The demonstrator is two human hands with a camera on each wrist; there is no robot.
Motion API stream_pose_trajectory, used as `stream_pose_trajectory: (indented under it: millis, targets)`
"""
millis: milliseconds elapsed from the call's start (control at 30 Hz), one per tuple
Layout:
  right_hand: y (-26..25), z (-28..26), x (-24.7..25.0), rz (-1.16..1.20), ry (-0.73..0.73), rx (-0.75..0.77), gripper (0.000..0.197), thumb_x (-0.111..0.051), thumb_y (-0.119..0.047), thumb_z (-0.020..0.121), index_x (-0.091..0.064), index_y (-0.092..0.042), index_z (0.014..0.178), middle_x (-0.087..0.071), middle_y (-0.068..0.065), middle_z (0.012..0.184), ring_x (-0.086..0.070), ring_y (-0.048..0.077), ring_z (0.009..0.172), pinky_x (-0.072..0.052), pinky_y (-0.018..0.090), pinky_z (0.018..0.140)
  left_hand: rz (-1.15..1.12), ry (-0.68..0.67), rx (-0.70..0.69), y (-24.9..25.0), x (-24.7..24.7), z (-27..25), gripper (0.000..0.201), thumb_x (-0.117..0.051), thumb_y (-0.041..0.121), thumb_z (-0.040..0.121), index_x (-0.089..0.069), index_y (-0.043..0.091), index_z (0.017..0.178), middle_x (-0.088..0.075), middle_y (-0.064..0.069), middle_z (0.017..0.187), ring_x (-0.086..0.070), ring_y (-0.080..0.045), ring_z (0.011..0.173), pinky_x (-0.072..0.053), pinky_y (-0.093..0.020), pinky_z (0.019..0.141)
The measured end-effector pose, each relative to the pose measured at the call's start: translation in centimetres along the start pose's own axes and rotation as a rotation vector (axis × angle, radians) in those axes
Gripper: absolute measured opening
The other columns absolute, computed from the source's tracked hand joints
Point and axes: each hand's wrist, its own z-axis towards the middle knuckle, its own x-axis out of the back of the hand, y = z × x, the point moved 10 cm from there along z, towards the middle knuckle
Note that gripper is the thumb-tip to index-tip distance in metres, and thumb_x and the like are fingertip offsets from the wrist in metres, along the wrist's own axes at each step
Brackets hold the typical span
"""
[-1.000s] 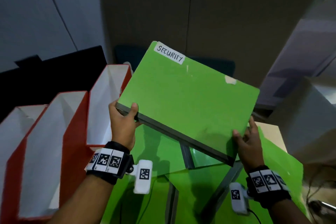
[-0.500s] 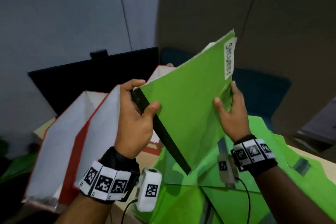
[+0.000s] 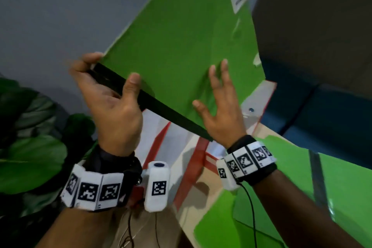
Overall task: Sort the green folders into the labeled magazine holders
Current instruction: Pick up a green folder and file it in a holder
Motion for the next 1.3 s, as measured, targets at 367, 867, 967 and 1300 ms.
stream_pose_trajectory:
  millis: [367, 867, 967, 1300]
  targets:
    - [-6.7, 2.1, -14.3, 0.172, -0.255, 0.156, 0.087, -0.063, -0.037, 0.088, -0.003, -0.026, 0.151, 0.01, 0.001, 0.16, -0.001, 0.02, 0.148, -0.044, 0.055, 0.102, 0.698, 0.175, 0.222, -5.1, 14.0, 4.2, 0.08, -0.046, 0.079, 0.081, -0.049, 0.0, 0.079, -0.052, -0.013, 0.071, -0.053, -0.027, 0.067, -0.044, -0.032, 0.081]
    - [-5.6, -6.2, -27.5, -0.067, -0.741, 0.011, 0.109, -0.064, -0.023, 0.087, 0.028, -0.015, 0.145, 0.035, 0.01, 0.152, 0.017, 0.027, 0.145, -0.006, 0.052, 0.119, 0.445, 0.025, 0.377, -15.5, 12.0, 0.4, 0.053, -0.063, 0.001, 0.086, -0.042, 0.041, 0.114, -0.051, -0.006, 0.123, -0.055, -0.021, 0.115, -0.042, -0.049, 0.104]
    - [-5.1, -6.9, -28.9, -0.178, -0.757, -0.003, 0.109, -0.064, -0.02, 0.086, 0.028, -0.015, 0.145, 0.031, 0.015, 0.153, 0.01, 0.035, 0.146, -0.003, 0.056, 0.117, 0.379, 0.008, 0.546, -20.1, 12.0, -1.5, 0.049, -0.061, -0.004, 0.088, -0.04, 0.028, 0.12, -0.057, -0.009, 0.117, -0.061, -0.014, 0.101, -0.051, -0.04, 0.096]
    - [-4.2, -6.2, -31.2, -0.348, -0.799, 0.027, 0.092, -0.049, -0.029, 0.093, 0.023, -0.011, 0.146, 0.019, 0.019, 0.157, -0.012, 0.039, 0.145, -0.01, 0.057, 0.115, 0.624, -0.215, 0.57, -24.1, 10.9, -1.8, 0.034, -0.06, 0.013, 0.094, -0.042, 0.012, 0.122, -0.055, -0.007, 0.125, -0.055, -0.017, 0.112, -0.045, -0.025, 0.092]
